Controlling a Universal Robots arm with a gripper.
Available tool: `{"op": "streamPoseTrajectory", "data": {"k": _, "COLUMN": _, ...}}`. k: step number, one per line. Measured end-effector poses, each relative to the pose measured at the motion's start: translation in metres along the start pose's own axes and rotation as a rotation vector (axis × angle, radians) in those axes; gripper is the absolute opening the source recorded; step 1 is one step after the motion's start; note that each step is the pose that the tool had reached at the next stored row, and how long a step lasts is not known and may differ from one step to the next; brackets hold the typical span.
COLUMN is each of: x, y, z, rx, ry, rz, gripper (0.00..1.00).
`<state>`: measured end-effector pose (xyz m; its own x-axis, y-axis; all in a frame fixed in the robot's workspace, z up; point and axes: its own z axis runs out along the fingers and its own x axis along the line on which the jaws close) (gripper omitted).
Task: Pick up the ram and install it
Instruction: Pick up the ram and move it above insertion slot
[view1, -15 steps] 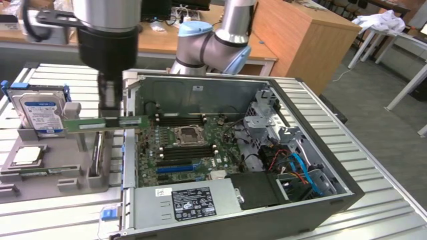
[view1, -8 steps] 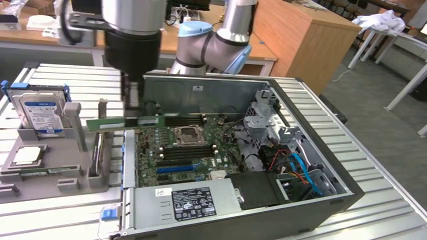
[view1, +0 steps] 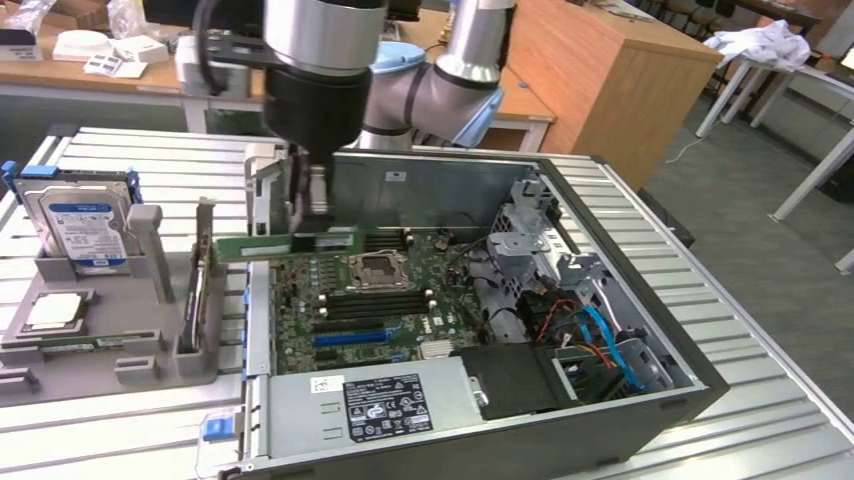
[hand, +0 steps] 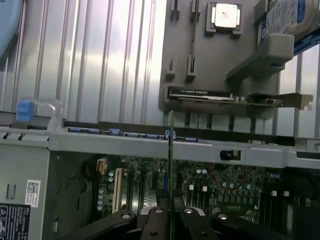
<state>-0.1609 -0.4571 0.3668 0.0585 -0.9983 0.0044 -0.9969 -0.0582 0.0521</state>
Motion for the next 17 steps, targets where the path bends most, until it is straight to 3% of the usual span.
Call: {"op": "streamPoseTrajectory", "data": {"k": 17, "x": 0.003, "y": -0.0756, "z": -0.0029, "rx": -0.0002, "ry": -0.0001, "rz": 0.000, "gripper": 0.14}}
